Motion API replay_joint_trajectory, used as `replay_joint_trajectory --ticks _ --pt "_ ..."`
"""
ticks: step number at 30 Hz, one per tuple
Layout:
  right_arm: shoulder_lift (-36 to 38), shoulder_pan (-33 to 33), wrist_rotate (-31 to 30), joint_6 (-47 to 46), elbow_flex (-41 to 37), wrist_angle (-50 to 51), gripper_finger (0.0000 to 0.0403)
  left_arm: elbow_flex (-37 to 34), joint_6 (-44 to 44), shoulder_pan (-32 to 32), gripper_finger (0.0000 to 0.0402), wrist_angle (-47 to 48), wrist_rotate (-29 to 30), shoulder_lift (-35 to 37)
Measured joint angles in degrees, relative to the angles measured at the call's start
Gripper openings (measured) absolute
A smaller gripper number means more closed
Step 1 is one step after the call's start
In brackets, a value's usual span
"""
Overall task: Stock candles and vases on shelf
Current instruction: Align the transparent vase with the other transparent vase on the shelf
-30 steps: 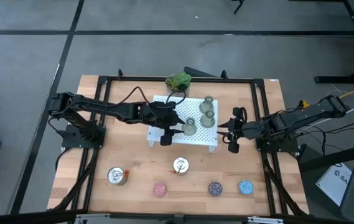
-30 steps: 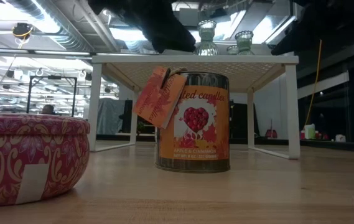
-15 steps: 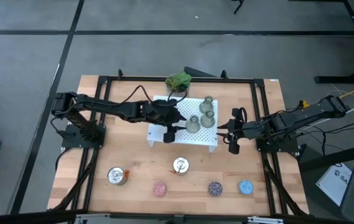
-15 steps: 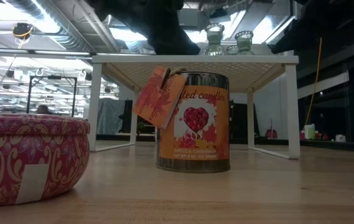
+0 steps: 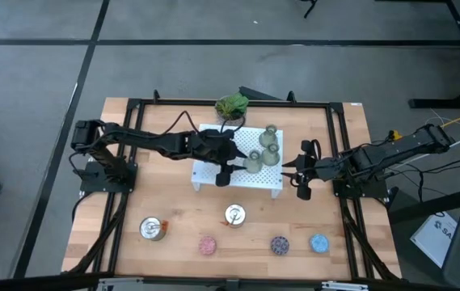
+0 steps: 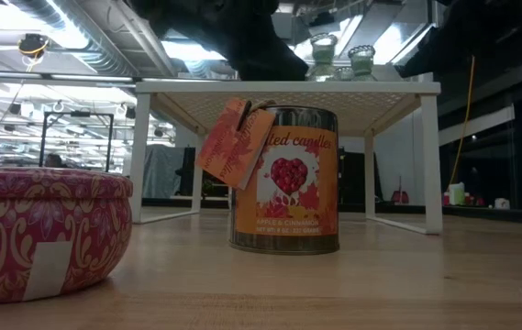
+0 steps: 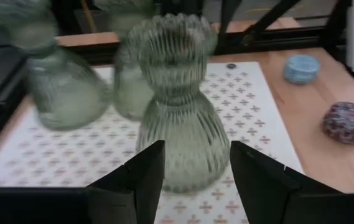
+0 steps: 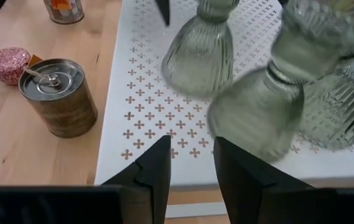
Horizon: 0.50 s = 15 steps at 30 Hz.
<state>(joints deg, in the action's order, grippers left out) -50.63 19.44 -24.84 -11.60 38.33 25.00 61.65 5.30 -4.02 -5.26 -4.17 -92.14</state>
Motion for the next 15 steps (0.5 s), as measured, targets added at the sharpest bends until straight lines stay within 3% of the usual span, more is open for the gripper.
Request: replay_joint_trajectory --ticks 9,15 --pt "0.00 -0.14 -0.53 2.36 0.02 -1.39 0.0124 -0.11 0.42 0.07 0.0178 -4.16 -4.08 -3.02" --pt "0.07 -3.51 -2.51 1.65 0.02 5.04 0.0124 -0.09 0.00 0.67 0.0178 -4.58 -4.04 -2.95"
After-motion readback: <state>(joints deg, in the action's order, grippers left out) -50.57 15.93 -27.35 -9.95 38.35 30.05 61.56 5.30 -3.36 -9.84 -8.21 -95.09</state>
